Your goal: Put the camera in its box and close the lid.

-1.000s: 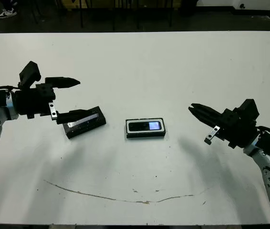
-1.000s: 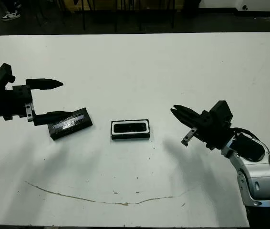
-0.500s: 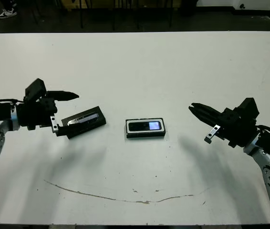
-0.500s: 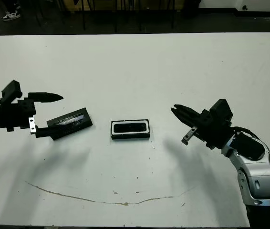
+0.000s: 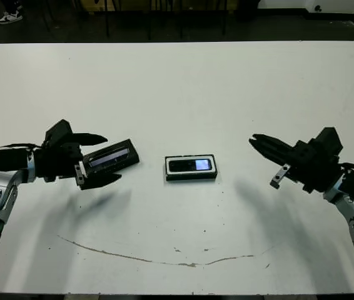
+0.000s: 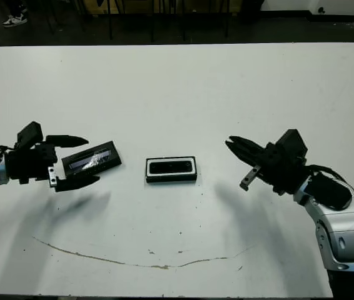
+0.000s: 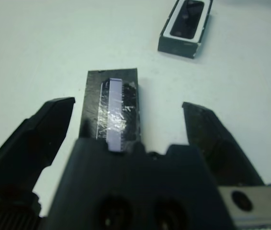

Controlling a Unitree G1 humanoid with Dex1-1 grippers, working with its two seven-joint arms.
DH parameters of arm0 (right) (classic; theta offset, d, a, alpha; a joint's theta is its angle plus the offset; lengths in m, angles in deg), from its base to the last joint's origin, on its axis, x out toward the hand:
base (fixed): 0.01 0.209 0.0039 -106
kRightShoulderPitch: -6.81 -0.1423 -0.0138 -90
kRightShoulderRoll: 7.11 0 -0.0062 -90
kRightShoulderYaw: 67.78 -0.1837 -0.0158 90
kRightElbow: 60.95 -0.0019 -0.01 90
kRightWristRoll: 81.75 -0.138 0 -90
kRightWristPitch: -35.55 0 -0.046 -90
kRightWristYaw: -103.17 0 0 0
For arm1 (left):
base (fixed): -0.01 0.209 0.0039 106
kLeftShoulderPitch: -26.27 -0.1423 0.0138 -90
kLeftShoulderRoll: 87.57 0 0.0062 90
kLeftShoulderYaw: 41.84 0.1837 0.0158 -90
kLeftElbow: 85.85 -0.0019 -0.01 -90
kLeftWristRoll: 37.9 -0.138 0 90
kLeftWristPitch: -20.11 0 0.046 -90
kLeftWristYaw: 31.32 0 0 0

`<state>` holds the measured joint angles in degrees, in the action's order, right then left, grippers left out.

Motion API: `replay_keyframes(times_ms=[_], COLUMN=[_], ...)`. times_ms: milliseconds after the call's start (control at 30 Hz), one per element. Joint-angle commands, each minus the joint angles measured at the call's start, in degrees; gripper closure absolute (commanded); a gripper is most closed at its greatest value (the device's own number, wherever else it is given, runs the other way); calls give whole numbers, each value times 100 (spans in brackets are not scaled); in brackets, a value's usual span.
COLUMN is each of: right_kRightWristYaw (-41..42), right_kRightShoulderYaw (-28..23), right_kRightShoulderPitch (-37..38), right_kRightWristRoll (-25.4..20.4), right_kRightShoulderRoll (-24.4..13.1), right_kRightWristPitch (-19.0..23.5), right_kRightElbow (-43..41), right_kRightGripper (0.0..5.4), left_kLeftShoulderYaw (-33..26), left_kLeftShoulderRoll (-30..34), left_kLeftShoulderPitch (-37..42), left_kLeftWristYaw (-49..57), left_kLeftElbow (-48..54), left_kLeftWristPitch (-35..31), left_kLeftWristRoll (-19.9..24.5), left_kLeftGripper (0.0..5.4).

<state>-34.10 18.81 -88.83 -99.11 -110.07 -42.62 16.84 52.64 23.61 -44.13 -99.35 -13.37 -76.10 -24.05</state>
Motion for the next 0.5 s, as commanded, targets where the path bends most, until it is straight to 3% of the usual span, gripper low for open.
replay_keyframes(times_ms=[33, 500], right_kRightWristYaw=[-24, -51], right_kRightShoulderYaw=[30, 48], right_kRightShoulderPitch=[101, 139], right_kRightWristRoll=[56, 102], right_kRightShoulderRoll=[-111, -165], right_kRightWristPitch=[114, 166], right_kRightElbow=[-9, -71], right_kRightGripper=[540, 540], left_kLeftShoulderYaw=[50, -183], left_kLeftShoulderRoll=[40, -119], left_kLeftShoulderPitch=[-165, -381], left_kLeftWristYaw=[-136, 190], left_kLeftElbow=[-168, -701], left_kLeftWristPitch=[61, -76], left_kLeftWristRoll=[-48, -8], left_kLeftGripper=[1, 1])
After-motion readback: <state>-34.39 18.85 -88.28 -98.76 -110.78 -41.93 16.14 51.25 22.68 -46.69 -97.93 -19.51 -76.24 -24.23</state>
